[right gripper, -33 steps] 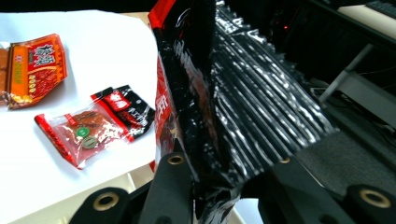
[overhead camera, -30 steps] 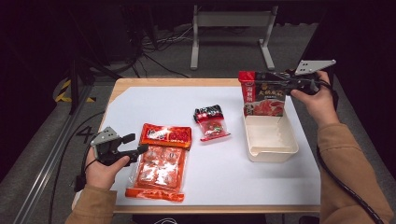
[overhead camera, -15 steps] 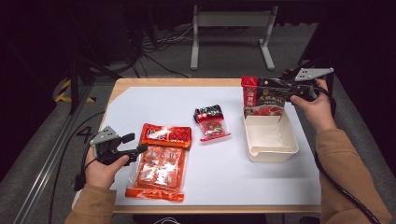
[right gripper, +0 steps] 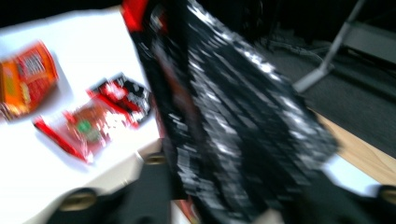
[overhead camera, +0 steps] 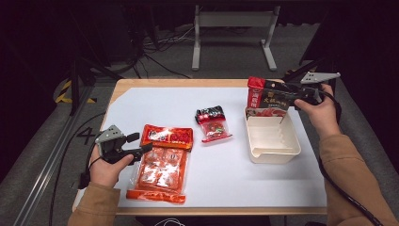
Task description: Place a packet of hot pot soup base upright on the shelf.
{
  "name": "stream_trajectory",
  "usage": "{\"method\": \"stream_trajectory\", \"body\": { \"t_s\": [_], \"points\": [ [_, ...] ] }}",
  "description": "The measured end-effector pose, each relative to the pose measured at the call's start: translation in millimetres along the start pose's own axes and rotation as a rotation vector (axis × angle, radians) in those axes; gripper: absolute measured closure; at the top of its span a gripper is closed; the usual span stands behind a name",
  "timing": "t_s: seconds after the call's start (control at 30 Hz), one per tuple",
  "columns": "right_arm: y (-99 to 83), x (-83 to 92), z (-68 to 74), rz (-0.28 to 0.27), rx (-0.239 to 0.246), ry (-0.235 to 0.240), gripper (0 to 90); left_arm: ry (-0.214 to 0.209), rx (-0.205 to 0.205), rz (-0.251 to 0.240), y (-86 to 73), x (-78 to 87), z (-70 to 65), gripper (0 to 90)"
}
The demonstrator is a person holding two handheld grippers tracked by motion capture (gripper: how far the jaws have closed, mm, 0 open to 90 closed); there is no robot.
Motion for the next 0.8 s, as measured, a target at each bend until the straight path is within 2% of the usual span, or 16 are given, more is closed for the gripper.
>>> {"method": "stream_trajectory", "body": {
  "t_s": [0.07,0.17,0.2,0.27,0.33,0.4,0.47,0.67,0.8],
  "points": [
    [2.2,1.4,0.8,-0.032,0.0,-0.009,42.6,-0.005,0.001,0.003,-0.5,-2.2,0.1,28.3],
    [7.1,4.8,1.8,-0.061,-0.005,-0.025,30.9,-0.012,-0.012,0.005,0.2,-5.5,-0.1,28.1],
    [9.6,6.5,2.9,-0.077,-0.017,-0.022,28.7,-0.016,-0.008,0.008,0.5,-5.9,-0.9,28.0],
    [15.9,10.6,5.0,-0.097,-0.01,-0.03,26.0,-0.019,-0.006,0.009,1.3,-6.6,-1.4,27.8],
    [18.8,12.2,6.6,-0.106,-0.003,-0.032,25.3,-0.02,-0.01,0.008,1.6,-7.1,-1.2,27.6],
    [27.6,17.7,11.9,-0.115,0.025,-0.046,25.3,-0.02,-0.012,0.007,2.3,-8.4,-1.0,27.5],
    [34.1,22.1,16.2,-0.141,0.038,-0.05,25.5,-0.018,-0.018,0.007,2.6,-9.0,0.0,27.4],
    [46.3,31.7,26.9,-0.167,0.041,-0.071,25.8,0.0,-0.031,0.018,2.2,-9.6,4.7,26.8],
    [54.3,40.4,44.5,-0.179,0.033,-0.101,26.2,0.029,-0.041,0.028,0.5,-9.1,11.7,26.2]
  ]
}}
Point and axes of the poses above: each handheld gripper's, and its own axes: x roughly backward along the jaws, y roughly out of its top, z roughly to its left, the point moved 4 cm from there along -x, roughly forward along the jaws, and after that the axes turned 12 degrees about -z, right-handed, at the moved point
